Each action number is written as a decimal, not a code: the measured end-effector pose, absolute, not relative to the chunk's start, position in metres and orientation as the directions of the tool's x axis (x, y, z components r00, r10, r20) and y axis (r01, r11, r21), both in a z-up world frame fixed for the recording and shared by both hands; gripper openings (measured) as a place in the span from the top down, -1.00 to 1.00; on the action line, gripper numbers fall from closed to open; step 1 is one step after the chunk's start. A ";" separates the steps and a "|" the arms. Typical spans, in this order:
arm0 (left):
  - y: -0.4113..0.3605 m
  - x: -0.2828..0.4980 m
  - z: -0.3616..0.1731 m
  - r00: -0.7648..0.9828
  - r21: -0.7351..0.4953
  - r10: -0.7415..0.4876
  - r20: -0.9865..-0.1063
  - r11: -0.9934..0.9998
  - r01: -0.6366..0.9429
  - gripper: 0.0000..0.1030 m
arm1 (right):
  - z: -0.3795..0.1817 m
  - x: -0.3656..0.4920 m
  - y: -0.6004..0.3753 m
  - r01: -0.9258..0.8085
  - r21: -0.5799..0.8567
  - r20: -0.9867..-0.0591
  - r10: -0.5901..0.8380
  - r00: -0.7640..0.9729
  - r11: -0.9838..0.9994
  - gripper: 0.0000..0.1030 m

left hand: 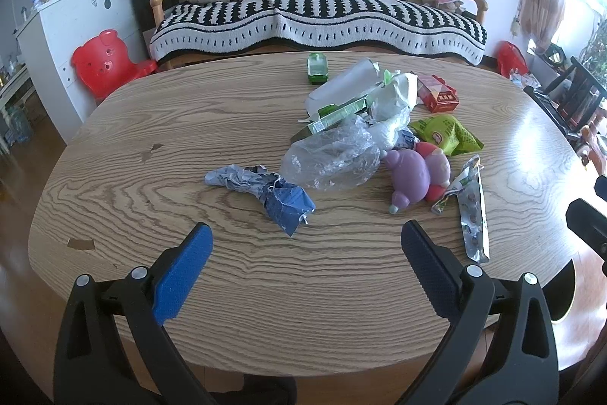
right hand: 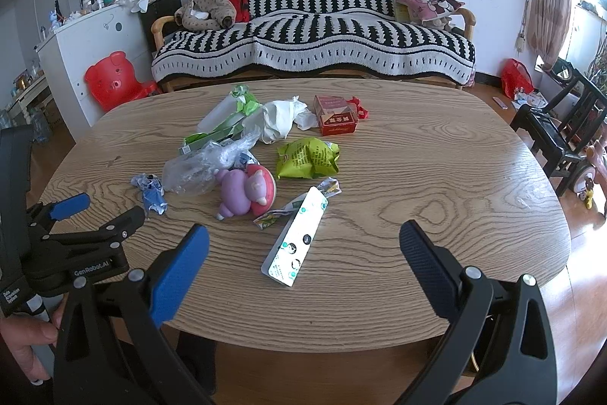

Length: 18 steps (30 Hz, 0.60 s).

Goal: Collect trash

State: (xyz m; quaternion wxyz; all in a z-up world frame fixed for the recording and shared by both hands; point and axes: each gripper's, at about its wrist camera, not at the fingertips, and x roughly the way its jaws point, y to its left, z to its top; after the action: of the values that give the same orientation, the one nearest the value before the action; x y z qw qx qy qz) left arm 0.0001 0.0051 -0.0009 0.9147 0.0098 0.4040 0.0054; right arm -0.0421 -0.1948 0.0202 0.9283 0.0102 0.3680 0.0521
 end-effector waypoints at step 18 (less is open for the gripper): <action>0.005 0.000 0.000 0.673 0.024 0.018 -0.739 1.000 -0.001 -0.88 | 0.019 -0.042 -0.195 -0.089 0.060 -0.682 0.106 0.724 0.994 -0.89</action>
State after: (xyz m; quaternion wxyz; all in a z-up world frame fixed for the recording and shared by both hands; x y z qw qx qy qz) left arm 0.0002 0.0046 -0.0005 0.9146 0.0107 0.4041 0.0052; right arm -0.0420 -0.1948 0.0195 0.9282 0.0117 0.3681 0.0523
